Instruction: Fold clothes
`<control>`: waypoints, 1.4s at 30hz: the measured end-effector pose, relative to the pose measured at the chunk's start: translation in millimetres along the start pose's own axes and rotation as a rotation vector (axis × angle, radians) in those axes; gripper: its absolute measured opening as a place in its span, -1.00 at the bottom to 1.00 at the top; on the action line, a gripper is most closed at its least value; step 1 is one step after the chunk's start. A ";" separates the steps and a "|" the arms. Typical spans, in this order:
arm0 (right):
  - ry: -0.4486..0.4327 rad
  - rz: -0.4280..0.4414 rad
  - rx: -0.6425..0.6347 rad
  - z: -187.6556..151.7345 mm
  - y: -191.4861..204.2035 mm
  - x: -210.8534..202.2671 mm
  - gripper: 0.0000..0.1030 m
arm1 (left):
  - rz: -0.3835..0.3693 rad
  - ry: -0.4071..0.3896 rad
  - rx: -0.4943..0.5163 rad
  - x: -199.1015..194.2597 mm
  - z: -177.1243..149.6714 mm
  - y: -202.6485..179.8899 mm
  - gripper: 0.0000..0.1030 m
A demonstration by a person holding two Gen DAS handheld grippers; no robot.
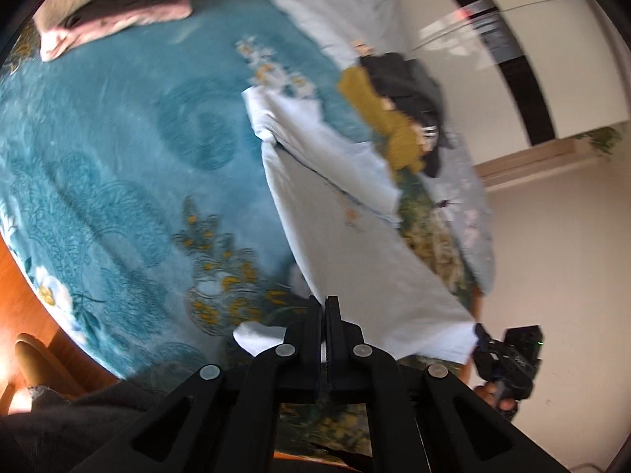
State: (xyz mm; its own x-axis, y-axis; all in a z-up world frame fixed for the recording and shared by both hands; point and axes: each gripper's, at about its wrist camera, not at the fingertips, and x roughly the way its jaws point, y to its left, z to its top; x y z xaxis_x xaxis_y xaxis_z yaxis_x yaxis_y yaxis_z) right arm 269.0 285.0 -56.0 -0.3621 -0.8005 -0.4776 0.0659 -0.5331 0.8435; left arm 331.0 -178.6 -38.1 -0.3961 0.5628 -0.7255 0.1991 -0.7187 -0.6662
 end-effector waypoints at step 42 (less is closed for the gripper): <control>0.049 -0.363 0.159 187.5 -85.6 170.5 -0.75 | -0.035 0.011 -0.458 157.0 199.6 81.2 -0.23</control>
State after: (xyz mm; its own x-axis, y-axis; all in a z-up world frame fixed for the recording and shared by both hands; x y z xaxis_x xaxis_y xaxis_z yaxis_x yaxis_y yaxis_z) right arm 27.3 245.5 -163.6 -0.2902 -0.5819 -0.7597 -0.2048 -0.7377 0.6433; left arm 106.0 -230.1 -171.6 -0.4002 0.5899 -0.7013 0.5625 -0.4461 -0.6961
